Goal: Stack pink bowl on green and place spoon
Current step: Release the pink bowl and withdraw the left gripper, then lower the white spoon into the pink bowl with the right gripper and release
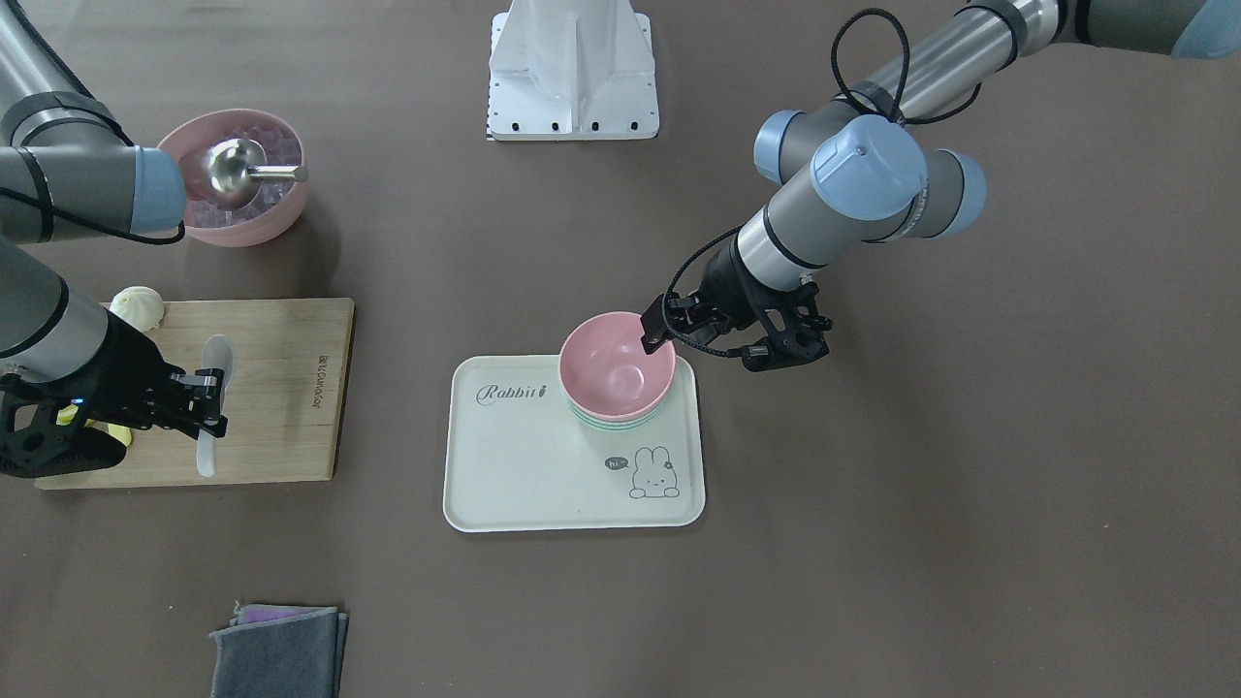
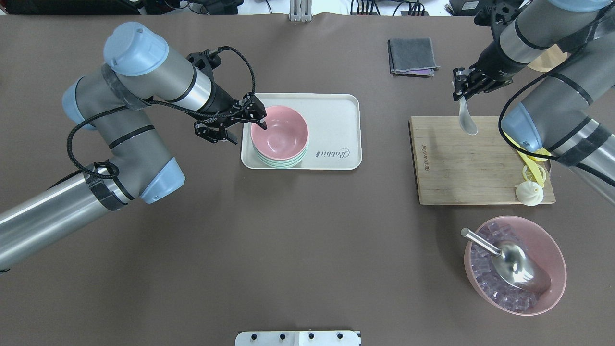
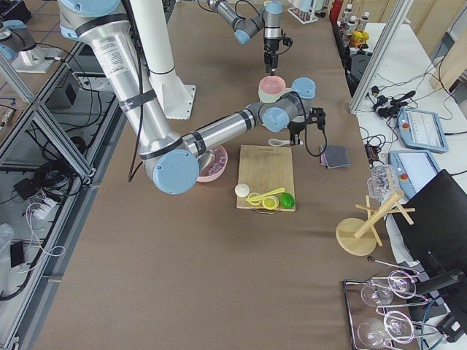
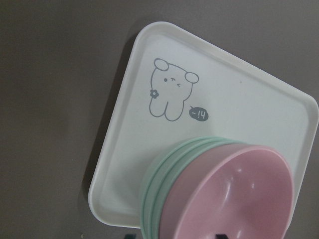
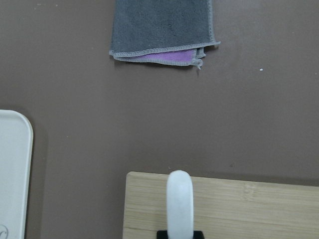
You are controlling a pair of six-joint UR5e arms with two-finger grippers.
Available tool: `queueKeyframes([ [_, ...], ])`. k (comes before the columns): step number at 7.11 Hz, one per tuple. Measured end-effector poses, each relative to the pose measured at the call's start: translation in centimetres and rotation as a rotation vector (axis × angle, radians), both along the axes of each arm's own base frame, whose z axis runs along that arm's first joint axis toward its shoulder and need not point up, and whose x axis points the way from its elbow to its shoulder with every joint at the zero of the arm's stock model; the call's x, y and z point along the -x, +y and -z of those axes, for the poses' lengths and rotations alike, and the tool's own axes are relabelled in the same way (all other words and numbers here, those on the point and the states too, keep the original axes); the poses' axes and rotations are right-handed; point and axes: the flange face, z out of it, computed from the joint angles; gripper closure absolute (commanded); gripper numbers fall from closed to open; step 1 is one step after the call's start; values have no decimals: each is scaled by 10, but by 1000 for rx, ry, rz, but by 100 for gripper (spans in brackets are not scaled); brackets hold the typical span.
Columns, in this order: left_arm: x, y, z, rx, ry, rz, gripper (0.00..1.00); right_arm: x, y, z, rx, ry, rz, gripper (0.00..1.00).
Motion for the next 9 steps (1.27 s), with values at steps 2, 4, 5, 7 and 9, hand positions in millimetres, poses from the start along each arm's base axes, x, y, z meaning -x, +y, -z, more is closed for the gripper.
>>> queueKeyframes([
  [2,66,-28,3,22,17,22,2,14,-11,66,29,-78,-45,100],
  [4,183,-49,-67,-85,-33,54,2,49,-8,152,108,-172,-107,100],
  [5,229,-48,-116,-159,-88,52,2,78,2,183,130,-196,-116,100],
  [7,282,-39,-176,-230,-156,47,2,139,19,220,128,-212,-167,100],
  [9,295,-32,-198,-257,-182,35,2,193,28,222,124,-242,-232,100],
])
